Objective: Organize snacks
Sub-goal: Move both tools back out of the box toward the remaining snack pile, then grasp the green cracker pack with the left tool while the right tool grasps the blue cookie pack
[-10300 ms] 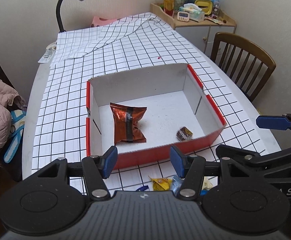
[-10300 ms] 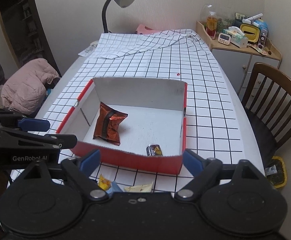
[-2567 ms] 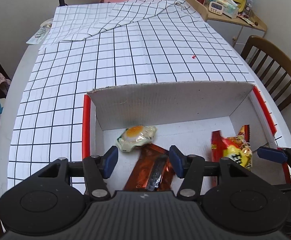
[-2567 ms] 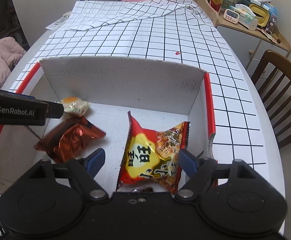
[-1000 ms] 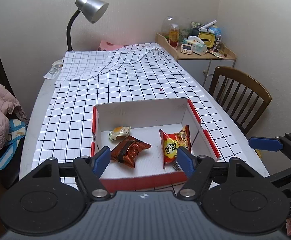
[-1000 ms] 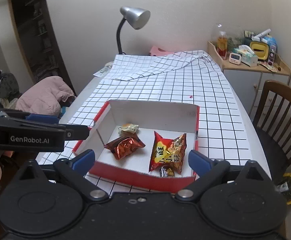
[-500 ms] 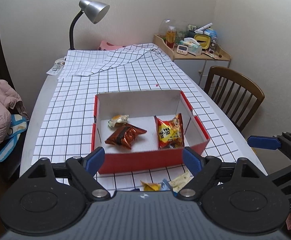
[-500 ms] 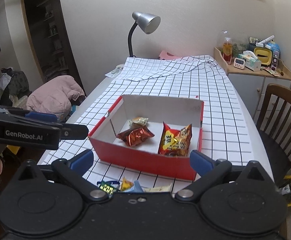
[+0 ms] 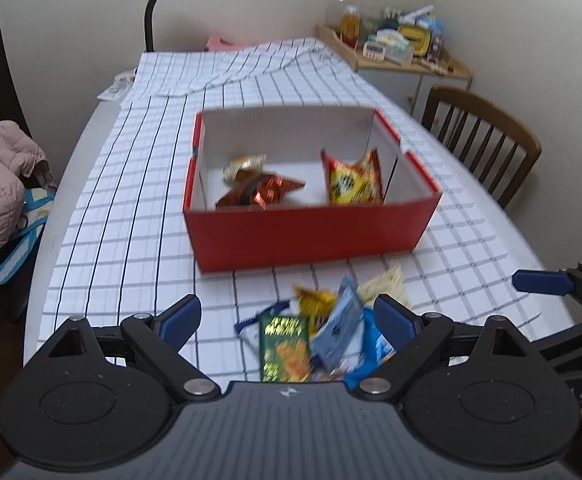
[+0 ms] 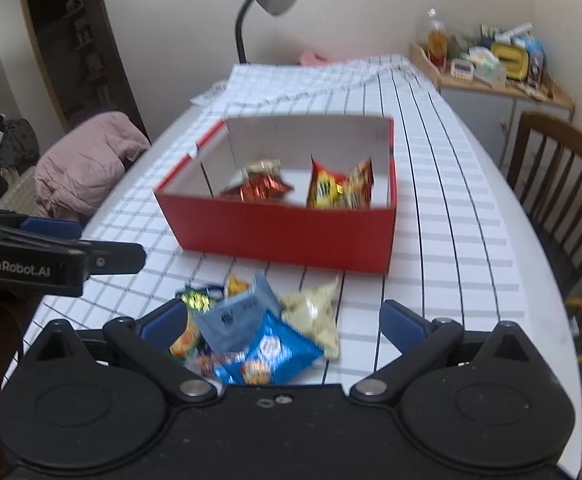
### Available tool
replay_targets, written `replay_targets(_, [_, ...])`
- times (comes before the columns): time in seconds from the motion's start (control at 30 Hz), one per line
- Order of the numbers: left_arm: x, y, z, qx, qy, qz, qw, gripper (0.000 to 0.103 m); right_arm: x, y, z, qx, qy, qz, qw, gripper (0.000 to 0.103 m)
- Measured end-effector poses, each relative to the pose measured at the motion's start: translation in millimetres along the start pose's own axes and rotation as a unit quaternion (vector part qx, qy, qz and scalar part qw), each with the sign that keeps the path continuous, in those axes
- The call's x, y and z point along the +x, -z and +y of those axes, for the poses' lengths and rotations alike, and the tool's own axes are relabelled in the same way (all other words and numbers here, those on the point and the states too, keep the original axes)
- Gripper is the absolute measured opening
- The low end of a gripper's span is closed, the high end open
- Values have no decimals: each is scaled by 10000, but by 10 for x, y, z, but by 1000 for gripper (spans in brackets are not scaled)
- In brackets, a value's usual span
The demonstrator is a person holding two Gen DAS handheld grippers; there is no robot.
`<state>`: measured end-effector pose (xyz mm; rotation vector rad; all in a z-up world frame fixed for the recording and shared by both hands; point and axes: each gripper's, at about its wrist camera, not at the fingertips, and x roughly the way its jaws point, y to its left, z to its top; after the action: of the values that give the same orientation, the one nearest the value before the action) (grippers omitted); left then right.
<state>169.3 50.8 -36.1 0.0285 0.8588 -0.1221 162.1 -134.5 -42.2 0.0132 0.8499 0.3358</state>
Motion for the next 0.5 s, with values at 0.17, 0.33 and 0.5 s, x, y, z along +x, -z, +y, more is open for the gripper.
replay_targets(0.17, [208,205,73,-7,-100,198,9998,94,154,172,-2,192,104,195,9996,102])
replay_targets(0.33, [418,375,113,19,-168,352,9992,94,325,238,-29,534,207,384,9976,101])
replay_targets(0.5, [613,469,163,-50,-98,532,9985,94,500,302,-13,792,306,628,9944,97])
